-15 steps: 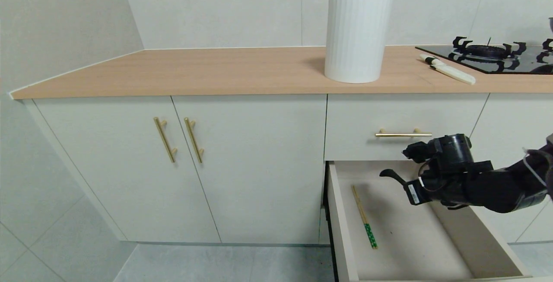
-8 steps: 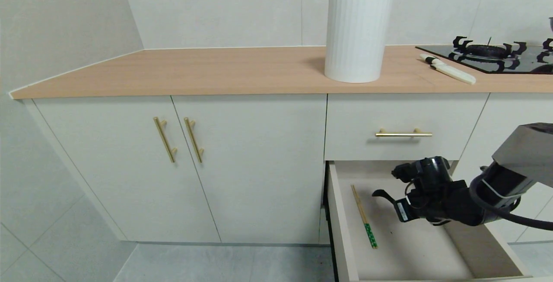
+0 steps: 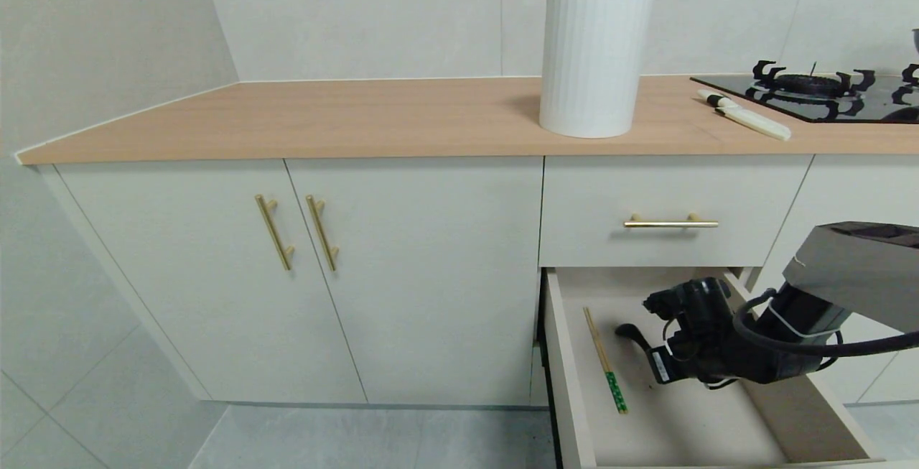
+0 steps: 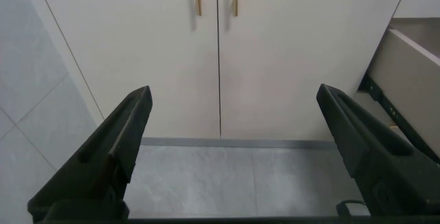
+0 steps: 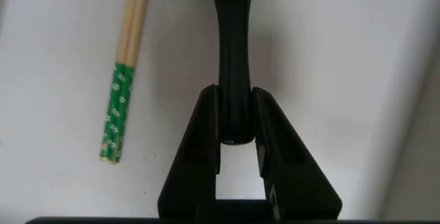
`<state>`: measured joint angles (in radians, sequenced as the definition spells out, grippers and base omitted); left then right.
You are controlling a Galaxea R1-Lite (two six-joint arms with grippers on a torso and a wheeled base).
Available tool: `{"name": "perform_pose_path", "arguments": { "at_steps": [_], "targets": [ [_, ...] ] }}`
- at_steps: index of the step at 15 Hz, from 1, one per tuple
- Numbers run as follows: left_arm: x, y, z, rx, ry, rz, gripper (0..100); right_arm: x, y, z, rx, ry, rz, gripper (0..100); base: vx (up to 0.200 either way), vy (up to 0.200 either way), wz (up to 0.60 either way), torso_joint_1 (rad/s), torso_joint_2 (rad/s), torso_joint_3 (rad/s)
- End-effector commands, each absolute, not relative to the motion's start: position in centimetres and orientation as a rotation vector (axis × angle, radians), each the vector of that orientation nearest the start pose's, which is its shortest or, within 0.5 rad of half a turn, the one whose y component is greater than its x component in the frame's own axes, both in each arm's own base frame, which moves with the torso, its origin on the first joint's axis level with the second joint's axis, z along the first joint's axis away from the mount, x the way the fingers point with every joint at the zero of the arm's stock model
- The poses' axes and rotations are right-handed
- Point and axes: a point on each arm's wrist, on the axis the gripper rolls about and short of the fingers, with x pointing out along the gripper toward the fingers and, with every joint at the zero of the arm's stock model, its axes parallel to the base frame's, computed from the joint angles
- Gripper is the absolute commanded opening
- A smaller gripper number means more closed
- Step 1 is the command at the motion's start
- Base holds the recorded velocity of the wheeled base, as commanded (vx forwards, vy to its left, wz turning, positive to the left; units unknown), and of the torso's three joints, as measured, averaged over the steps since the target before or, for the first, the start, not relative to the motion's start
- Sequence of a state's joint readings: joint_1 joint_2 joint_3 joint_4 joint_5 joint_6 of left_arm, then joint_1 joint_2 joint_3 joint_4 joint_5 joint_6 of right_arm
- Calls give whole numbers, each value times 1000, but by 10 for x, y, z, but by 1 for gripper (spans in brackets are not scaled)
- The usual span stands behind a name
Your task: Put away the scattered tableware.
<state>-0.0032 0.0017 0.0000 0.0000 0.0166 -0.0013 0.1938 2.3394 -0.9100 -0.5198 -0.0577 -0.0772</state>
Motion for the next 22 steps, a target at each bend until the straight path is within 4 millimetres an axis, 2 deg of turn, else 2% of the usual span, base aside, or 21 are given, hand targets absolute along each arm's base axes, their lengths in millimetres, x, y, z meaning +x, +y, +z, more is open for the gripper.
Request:
{"name": "perform_pose_path", "arguments": {
  "at_steps": [1, 10, 11, 17, 20, 22],
  "targets": [
    [-23, 0, 76, -2, 3, 14, 100, 363, 70, -38, -191, 927, 163, 0, 0, 0, 0, 0, 0, 0],
    [-23, 0, 76, -2, 3, 14, 100, 363, 70, -42, -198, 936, 159, 0, 0, 0, 0, 0, 0, 0],
    [-23, 0, 76, -2, 3, 14, 100, 363, 70, -43, -203, 937, 156, 100, 0, 0, 0, 0, 0, 0],
    [-23, 0, 76, -2, 3, 14, 100, 365, 70, -41, -203, 928, 148, 100, 0, 0, 0, 0, 0, 0],
    [-23, 0, 76, -2, 3, 14, 100, 366, 70, -30, -199, 898, 128, 100, 0, 0, 0, 0, 0, 0],
    [-23, 0, 76, -2, 3, 14, 100, 360, 68, -7, -188, 854, 124, 100, 0, 0, 0, 0, 0, 0]
  ]
}}
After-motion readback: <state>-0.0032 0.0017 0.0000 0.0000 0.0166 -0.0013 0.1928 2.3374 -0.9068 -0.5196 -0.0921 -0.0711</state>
